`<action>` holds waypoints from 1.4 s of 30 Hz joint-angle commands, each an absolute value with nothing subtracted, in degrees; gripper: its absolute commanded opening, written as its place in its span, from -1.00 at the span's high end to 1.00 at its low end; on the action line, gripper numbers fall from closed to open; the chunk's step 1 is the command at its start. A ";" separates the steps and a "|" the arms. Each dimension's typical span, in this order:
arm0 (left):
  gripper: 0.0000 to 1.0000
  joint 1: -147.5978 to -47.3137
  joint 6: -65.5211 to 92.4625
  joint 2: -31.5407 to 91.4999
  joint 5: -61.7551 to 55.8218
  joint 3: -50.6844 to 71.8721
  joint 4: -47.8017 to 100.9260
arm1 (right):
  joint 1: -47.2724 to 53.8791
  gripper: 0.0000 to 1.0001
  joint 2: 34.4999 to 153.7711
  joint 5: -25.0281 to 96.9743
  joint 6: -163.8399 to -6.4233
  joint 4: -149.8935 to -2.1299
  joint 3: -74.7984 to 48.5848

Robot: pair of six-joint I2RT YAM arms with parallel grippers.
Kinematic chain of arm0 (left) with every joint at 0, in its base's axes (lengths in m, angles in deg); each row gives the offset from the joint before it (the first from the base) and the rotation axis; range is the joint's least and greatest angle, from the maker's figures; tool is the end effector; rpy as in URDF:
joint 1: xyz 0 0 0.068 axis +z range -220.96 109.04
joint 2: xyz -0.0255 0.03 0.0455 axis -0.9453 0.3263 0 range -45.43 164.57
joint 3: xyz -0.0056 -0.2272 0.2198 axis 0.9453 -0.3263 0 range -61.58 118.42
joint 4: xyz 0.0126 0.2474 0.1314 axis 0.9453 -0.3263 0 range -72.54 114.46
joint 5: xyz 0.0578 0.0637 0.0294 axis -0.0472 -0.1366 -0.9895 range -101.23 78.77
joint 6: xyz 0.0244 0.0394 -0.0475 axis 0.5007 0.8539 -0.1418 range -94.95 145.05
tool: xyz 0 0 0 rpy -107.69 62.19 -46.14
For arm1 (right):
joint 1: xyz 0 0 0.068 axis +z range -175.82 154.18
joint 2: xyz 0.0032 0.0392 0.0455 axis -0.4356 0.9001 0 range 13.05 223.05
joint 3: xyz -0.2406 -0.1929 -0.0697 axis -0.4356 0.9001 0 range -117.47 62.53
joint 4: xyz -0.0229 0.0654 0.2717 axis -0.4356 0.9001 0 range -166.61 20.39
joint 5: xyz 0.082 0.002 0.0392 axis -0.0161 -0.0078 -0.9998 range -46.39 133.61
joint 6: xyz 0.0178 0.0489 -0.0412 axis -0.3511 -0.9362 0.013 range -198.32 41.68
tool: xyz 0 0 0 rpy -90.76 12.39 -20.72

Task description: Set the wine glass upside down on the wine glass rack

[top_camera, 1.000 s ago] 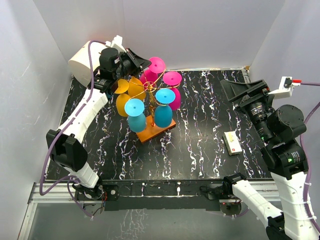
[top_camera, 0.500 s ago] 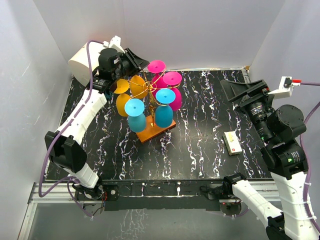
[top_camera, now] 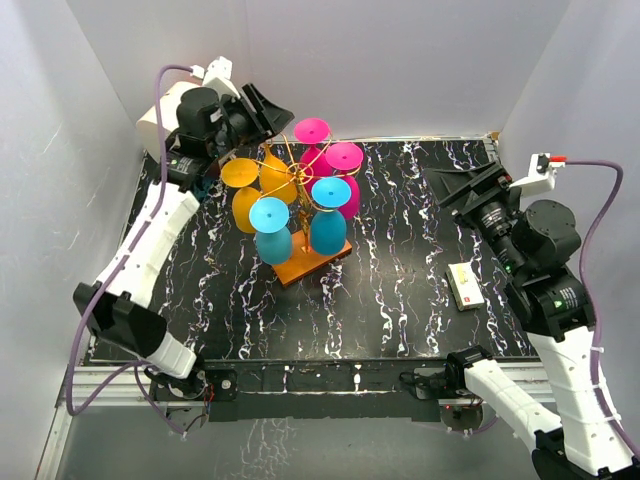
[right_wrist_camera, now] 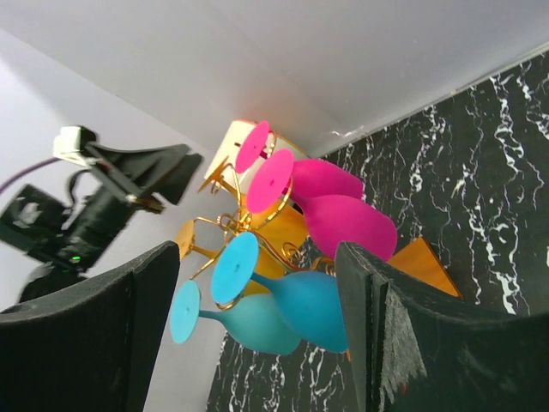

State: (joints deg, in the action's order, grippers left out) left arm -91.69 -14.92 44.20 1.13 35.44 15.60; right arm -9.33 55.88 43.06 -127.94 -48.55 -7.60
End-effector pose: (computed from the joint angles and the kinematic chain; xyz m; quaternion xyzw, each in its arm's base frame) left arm 0.3688 -0.1516 0.5125 -0.0449 0.7145 -0.4172 0.5599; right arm 0.1228 0.0369 0.4965 0.1997 0.6832 0.3860 0.5868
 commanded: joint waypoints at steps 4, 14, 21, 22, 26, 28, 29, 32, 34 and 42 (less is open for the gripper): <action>-0.39 -91.46 -1.96 33.87 -0.68 39.96 4.36 | -9.31 -0.44 55.62 43.41 -125.01 -48.72 -6.25; -0.96 -91.49 3.46 6.55 -12.12 15.93 -8.13 | -9.30 -0.45 52.14 48.99 -122.13 -41.79 -4.19; -0.97 -91.43 6.33 -5.79 -19.71 13.22 -19.06 | -9.33 -0.44 48.58 49.75 -122.39 -38.57 -0.04; -0.97 -91.45 7.36 -7.16 -19.81 13.34 -19.33 | -9.33 -0.44 48.04 49.96 -122.43 -38.15 0.34; -0.97 -91.43 11.24 -12.80 -19.22 13.55 -17.47 | -9.36 -0.45 45.51 51.70 -122.19 -36.42 0.97; -0.97 -91.44 12.06 -14.41 -19.23 14.22 -17.12 | -9.36 -0.46 44.36 52.90 -121.30 -35.63 0.48; -0.97 -91.43 12.39 -14.81 -19.34 14.85 -17.30 | -9.35 -0.46 43.82 53.31 -120.84 -35.49 0.14; -0.97 -91.43 13.10 -15.57 -19.82 15.60 -17.84 | -9.30 -0.46 42.06 55.01 -118.92 -34.78 -1.11; -0.97 -91.43 13.31 -16.20 -19.91 15.96 -17.90 | -9.30 -0.47 40.90 56.14 -117.99 -34.24 -2.00; -0.97 -91.43 13.62 -18.58 -20.36 16.91 -16.54 | -9.33 -0.47 35.11 60.50 -116.64 -35.60 -3.51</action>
